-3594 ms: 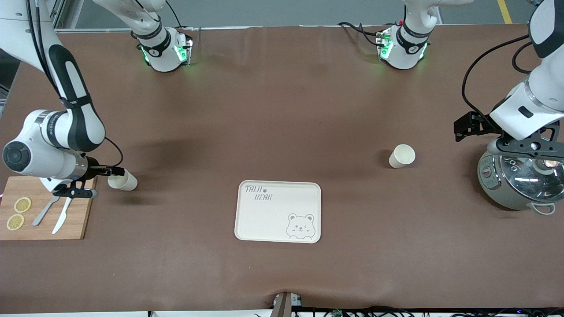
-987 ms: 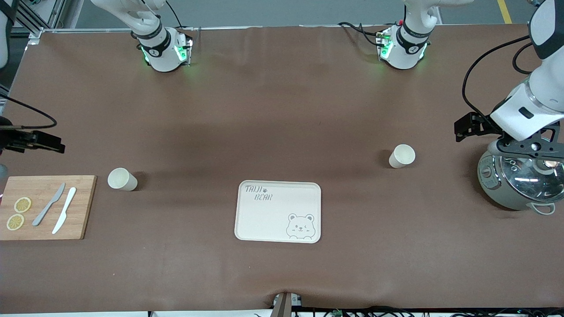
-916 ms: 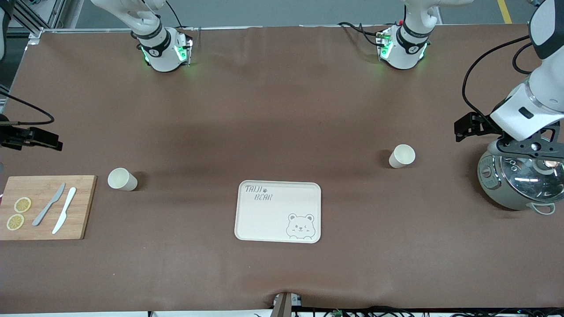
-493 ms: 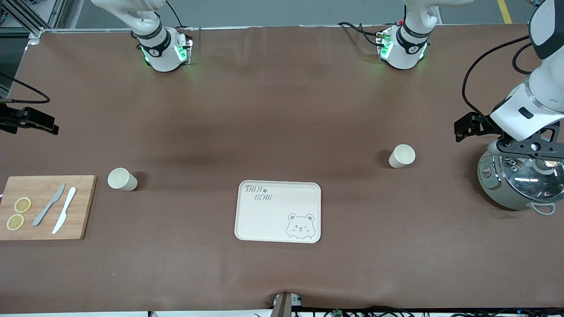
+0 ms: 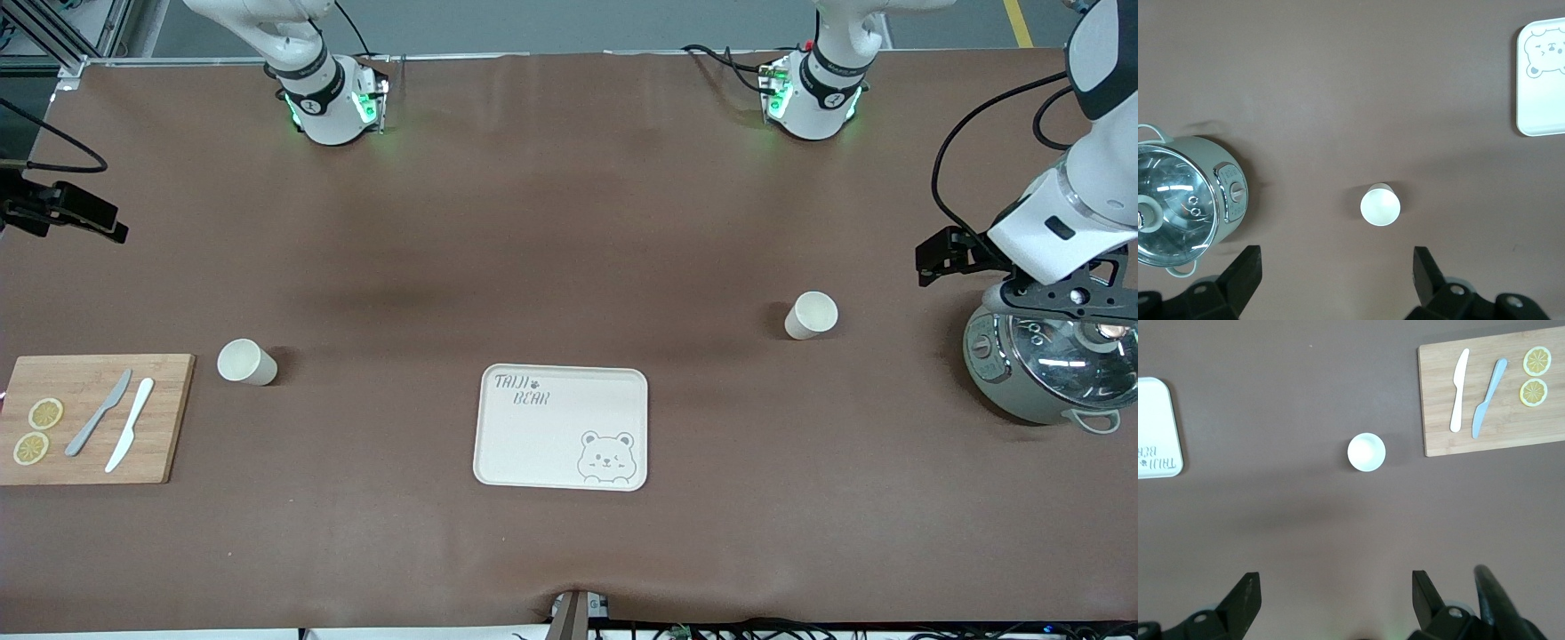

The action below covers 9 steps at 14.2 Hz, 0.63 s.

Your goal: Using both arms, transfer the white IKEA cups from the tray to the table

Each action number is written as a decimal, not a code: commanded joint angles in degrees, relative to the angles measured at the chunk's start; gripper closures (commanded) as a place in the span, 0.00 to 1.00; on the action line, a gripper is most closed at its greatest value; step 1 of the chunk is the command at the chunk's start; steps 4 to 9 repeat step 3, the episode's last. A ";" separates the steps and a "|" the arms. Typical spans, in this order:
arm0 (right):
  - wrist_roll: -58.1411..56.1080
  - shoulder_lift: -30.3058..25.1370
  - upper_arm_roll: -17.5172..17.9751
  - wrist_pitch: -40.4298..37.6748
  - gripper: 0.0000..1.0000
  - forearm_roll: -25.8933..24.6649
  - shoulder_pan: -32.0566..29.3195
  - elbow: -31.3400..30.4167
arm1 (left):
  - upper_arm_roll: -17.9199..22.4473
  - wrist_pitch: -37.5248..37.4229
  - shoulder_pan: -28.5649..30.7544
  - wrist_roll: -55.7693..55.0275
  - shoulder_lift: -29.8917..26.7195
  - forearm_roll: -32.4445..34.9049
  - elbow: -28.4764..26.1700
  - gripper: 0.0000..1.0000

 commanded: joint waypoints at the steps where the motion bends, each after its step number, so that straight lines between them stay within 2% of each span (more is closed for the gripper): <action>1: 1.37 -5.58 0.38 4.25 0.00 1.17 -0.64 -8.26 | -0.30 -0.84 0.08 0.15 -0.01 0.36 0.52 0.00; 3: 4.53 -5.58 0.38 3.64 0.00 1.17 -0.21 -8.19 | -0.30 -0.84 0.08 0.15 -0.01 0.36 0.52 0.00; 9: 4.53 -5.58 0.38 3.64 0.00 1.17 -0.21 -8.19 | -0.30 -0.84 0.08 0.15 -0.01 0.36 0.52 0.00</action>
